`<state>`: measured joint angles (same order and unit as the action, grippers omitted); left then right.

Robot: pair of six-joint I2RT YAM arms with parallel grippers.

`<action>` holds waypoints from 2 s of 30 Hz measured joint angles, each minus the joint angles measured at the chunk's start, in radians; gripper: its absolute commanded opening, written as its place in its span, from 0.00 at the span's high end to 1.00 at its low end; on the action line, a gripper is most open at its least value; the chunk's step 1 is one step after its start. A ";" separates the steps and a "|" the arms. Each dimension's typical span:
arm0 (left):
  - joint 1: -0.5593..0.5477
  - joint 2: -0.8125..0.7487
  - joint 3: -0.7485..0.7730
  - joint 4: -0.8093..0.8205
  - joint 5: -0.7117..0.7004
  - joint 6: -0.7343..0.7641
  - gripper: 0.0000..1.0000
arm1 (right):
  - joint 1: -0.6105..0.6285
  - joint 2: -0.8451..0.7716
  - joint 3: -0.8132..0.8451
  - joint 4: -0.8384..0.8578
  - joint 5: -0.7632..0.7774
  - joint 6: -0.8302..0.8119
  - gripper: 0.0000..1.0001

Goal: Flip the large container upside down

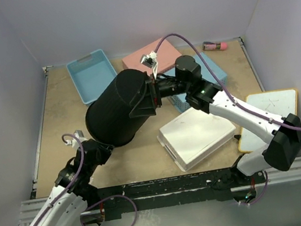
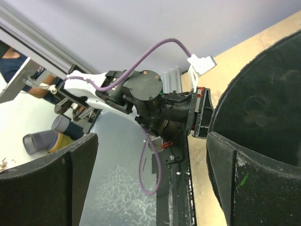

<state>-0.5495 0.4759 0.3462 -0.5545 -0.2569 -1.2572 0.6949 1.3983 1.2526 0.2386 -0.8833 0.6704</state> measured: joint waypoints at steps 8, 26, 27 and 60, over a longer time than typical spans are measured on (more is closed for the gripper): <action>-0.005 -0.065 -0.008 0.073 0.032 -0.034 0.63 | 0.077 0.078 0.048 -0.016 -0.002 -0.004 0.00; -0.005 -0.022 0.389 -0.153 -0.138 0.153 0.34 | 0.083 0.070 0.184 -0.273 0.216 -0.190 0.00; -0.005 -0.021 0.412 -0.163 -0.147 0.169 0.31 | 0.082 0.055 0.184 -0.309 0.267 -0.213 0.00; -0.007 0.191 0.884 -0.267 -0.196 0.422 0.21 | 0.176 0.745 0.470 -0.252 0.419 0.009 0.00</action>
<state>-0.5568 0.6666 1.2301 -0.8215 -0.4534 -0.8349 0.8711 2.1429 1.7226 -0.0135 -0.4644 0.6792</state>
